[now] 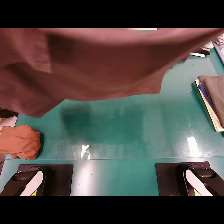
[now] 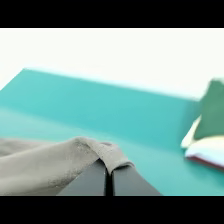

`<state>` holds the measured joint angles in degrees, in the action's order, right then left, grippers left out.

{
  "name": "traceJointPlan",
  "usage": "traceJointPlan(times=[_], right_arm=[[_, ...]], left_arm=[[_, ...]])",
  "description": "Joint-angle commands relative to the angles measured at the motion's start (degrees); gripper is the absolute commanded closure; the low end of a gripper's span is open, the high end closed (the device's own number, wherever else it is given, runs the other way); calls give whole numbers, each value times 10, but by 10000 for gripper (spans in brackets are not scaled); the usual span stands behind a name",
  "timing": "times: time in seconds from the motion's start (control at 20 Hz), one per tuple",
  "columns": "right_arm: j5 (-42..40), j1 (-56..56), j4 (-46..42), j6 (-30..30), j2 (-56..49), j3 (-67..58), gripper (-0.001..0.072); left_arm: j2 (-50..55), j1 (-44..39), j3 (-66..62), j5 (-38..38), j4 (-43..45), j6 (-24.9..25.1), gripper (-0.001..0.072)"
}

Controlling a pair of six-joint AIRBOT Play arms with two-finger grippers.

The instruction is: Fold the shirts.

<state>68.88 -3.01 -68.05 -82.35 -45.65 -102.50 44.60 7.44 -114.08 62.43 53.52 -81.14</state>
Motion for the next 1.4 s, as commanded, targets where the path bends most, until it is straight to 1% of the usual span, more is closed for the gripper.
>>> traceJointPlan(times=[0.0, 0.1, 0.15, 0.35, 0.45, 0.55, 0.65, 0.7, 0.75, 0.85, 1.0, 1.1, 1.2, 1.25, 1.35], right_arm=[[91, 1, -56, -27, -56, -159, 695], [127, 1, -55, -31, -99, -193, 696], [140, 1, -55, -34, -120, -190, 695], [148, 1, -56, -37, -192, -68, 696], [151, 1, -56, -36, -243, -7, 695], [143, 1, -56, -18, -298, 51, 695], [126, 1, -56, -11, -355, 90, 695], [114, 1, -55, -11, -382, 96, 696], [96, 1, -54, -11, -409, 96, 695], [66, 1, -50, -11, -448, 85, 695], [83, 1, -50, -11, -492, 22, 695], [107, 1, -52, 3, -495, -2, 695], [127, 1, -53, 19, -477, 23, 695], [124, 1, -56, 19, -465, 49, 695], [104, 1, -55, 19, -446, 109, 695]], left_arm=[[-2, 0, -67, -21, 9, -14, 678], [9, 0, -39, -10, 22, -28, 678], [15, 0, -12, 2, 23, -29, 678], [94, 0, 125, 66, 22, -35, 677], [155, 0, 201, 77, 22, -32, 677], [227, 0, 272, 65, 22, -18, 677], [305, 0, 312, 45, 22, 13, 677], [348, 0, 315, 38, 22, 24, 677], [385, 0, 313, 25, 16, 24, 677], [430, 0, 303, -3, 13, 24, 677], [449, 0, 280, -22, 18, 31, 677], [449, 0, 264, 16, 26, 69, 676], [449, 0, 265, 62, 46, 97, 676], [449, 0, 273, 73, 62, 97, 676], [449, 0, 300, 68, 70, 97, 677]])
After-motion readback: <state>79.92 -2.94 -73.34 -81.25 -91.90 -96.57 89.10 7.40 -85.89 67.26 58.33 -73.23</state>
